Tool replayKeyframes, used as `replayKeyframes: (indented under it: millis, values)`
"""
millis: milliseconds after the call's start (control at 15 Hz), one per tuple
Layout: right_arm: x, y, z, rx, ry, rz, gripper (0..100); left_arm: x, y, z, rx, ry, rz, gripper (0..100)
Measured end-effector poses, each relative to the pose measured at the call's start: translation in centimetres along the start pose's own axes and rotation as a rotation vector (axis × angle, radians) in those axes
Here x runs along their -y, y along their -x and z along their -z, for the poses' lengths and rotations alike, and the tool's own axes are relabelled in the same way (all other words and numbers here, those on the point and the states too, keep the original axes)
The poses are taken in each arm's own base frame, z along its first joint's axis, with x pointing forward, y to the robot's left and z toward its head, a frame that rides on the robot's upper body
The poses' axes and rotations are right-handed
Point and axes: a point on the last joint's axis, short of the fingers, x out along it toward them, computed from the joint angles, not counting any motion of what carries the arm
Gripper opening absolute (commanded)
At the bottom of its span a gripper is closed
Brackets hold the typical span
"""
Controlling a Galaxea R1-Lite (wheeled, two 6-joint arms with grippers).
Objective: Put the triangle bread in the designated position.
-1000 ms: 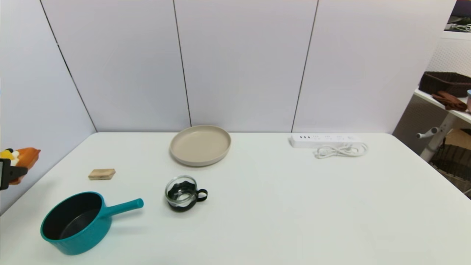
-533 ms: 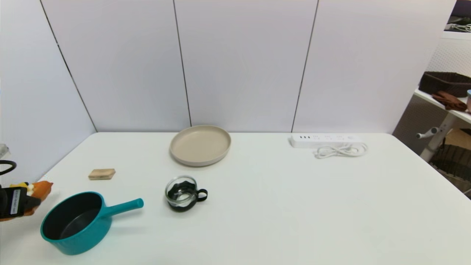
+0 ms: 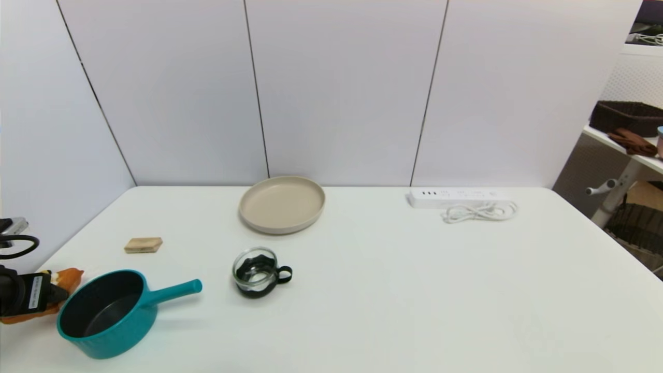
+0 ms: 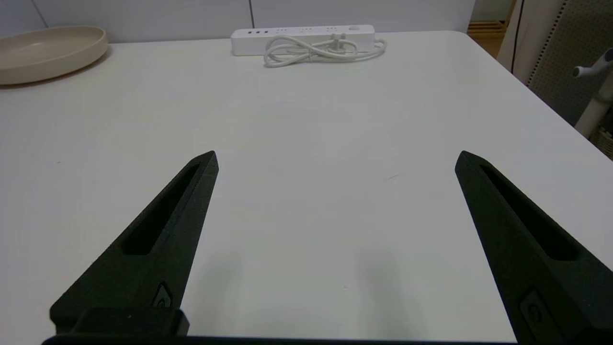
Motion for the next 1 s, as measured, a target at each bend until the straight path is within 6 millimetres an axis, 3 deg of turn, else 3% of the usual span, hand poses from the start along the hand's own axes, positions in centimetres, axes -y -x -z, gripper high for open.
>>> replayKeyframes:
  millis: [267, 467, 733, 1000]
  values:
    - [0.0, 0.0, 0.0, 0.0, 0.0, 0.0, 100, -0.2, -0.3, 0.1, 0.014, 0.006, -0.007, 100]
    - [0.0, 0.0, 0.0, 0.0, 0.0, 0.0, 100, 0.0, 0.6, 0.0, 0.074, 0.002, 0.038, 100]
    - [0.0, 0.0, 0.0, 0.0, 0.0, -0.001, 100, 0.4, 3.7, 0.2, 0.203, -0.033, 0.069, 100]
    - [0.0, 0.0, 0.0, 0.0, 0.0, -0.001, 100, 2.3, 8.6, 1.5, 0.406, -0.12, 0.1, 100]
